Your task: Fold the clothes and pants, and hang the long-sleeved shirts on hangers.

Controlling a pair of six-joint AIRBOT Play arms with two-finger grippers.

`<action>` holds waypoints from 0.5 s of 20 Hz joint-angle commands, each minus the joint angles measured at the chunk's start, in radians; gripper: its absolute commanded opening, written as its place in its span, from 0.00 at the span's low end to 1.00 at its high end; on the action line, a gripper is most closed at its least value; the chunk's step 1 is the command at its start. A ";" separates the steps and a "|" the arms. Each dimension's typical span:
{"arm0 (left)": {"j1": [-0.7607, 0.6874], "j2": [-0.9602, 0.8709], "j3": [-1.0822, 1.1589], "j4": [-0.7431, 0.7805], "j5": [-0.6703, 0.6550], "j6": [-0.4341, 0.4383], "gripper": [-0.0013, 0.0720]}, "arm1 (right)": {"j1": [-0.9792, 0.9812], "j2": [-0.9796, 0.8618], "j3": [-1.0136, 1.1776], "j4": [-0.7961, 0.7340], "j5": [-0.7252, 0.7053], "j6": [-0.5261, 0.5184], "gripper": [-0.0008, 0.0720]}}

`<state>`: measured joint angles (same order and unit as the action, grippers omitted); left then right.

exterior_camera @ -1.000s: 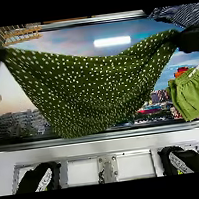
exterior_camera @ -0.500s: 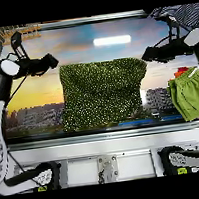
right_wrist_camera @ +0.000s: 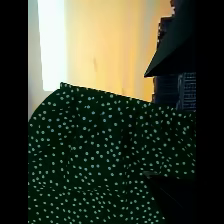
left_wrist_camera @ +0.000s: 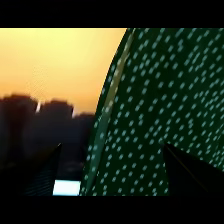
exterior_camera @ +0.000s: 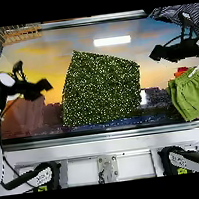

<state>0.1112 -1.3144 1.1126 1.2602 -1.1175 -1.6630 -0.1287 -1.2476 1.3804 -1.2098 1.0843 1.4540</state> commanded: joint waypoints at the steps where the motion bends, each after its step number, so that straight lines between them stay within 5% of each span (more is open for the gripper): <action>1: 0.011 0.161 -0.362 0.000 -0.022 0.006 0.95 | 0.015 0.111 -0.121 0.002 0.031 -0.018 0.90; 10: 0.011 0.250 -0.689 -0.335 0.219 0.032 0.95 | 0.090 0.142 -0.184 0.002 0.031 -0.018 0.90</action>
<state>0.1211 -1.0779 0.4824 1.0302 -0.9760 -1.6405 -0.0589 -1.1114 1.2053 -1.2083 1.1130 1.4364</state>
